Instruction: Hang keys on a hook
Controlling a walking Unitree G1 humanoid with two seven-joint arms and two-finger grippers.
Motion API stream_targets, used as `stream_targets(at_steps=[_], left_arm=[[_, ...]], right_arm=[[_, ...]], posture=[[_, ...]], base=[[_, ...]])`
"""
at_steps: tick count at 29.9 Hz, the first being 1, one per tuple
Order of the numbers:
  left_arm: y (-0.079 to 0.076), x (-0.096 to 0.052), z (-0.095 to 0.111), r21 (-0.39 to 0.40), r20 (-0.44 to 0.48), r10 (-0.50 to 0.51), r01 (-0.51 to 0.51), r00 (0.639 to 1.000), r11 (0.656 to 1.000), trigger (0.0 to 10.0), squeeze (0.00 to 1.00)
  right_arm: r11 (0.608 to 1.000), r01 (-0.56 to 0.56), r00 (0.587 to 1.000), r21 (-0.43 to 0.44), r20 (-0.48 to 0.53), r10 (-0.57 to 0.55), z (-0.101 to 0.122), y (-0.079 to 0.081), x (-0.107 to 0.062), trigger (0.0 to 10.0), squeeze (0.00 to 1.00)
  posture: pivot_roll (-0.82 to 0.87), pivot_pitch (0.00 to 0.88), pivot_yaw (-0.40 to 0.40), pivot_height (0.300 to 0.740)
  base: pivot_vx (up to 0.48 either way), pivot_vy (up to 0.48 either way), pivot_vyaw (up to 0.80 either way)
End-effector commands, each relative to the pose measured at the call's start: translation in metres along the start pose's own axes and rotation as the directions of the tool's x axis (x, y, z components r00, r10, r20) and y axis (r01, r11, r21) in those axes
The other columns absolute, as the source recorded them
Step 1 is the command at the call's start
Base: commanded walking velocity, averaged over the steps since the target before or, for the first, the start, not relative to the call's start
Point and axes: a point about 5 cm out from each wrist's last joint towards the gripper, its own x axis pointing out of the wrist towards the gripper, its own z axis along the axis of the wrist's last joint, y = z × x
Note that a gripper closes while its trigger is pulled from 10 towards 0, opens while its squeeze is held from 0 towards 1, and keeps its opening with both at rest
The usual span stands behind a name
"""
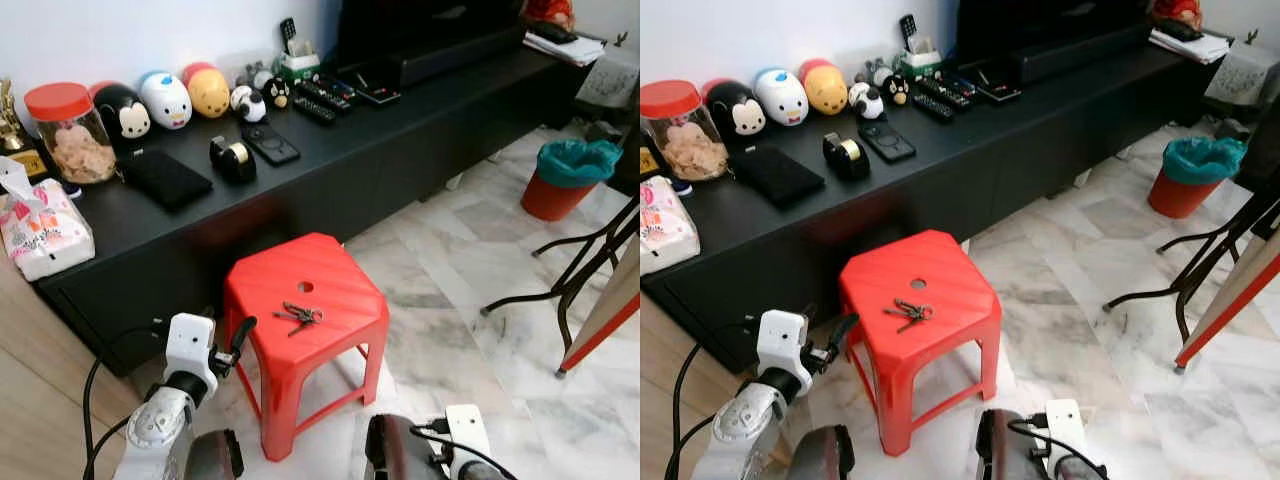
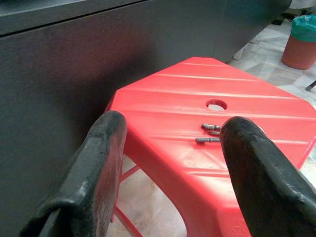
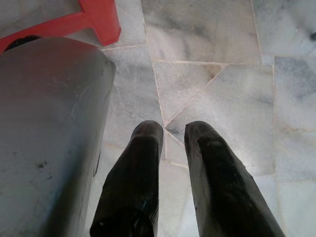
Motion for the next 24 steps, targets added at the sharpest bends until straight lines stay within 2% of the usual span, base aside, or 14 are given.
stream_targets(at_steps=[1, 7, 9, 22, 24], left_arm=[[-0.0013, 0.0011, 0.0036, 0.011, 0.013, -0.007, 0.007, 1.000, 1.000, 10.0, 0.00], [-0.0012, 0.0009, 0.0034, 0.009, 0.012, -0.006, 0.006, 1.000, 1.000, 10.0, 0.00], [-0.0012, 0.0009, 0.0032, 0.008, 0.012, -0.007, 0.007, 1.000, 1.000, 10.0, 0.00], [-0.0015, 0.0006, 0.0031, 0.009, 0.013, -0.007, 0.007, 1.000, 1.000, 10.0, 0.00], [-0.0014, 0.0006, 0.0031, 0.009, 0.013, -0.007, 0.006, 1.000, 1.000, 10.0, 0.00]], right_arm=[[1.000, -0.011, 0.996, -0.014, -0.090, 0.010, -0.0235, 0.0016, -0.0027, 10.0, 0.00], [0.999, -0.018, 0.997, -0.027, -0.082, 0.015, -0.0224, 0.0023, -0.0026, 10.0, 0.00], [1.000, -0.016, 0.996, -0.022, -0.083, 0.014, -0.0224, 0.0022, -0.0026, 10.0, 0.00], [1.000, -0.017, 0.996, -0.025, -0.084, 0.015, -0.0220, 0.0022, -0.0025, 10.0, 0.00], [0.999, -0.020, 0.996, -0.035, -0.083, 0.017, -0.0219, 0.0024, -0.0025, 10.0, 0.00]], posture=[[0.07, 0.046, -0.099, 0.567], [0.07, 0.046, -0.097, 0.567], [0.06, 0.047, -0.097, 0.567], [0.07, 0.050, -0.097, 0.567], [0.07, 0.050, -0.097, 0.567]], base=[[0.289, 0.000, 0.00], [0.291, 0.000, 0.00], [0.296, 0.000, 0.68], [0.309, 0.000, 0.00], [0.334, 0.000, 0.69]])
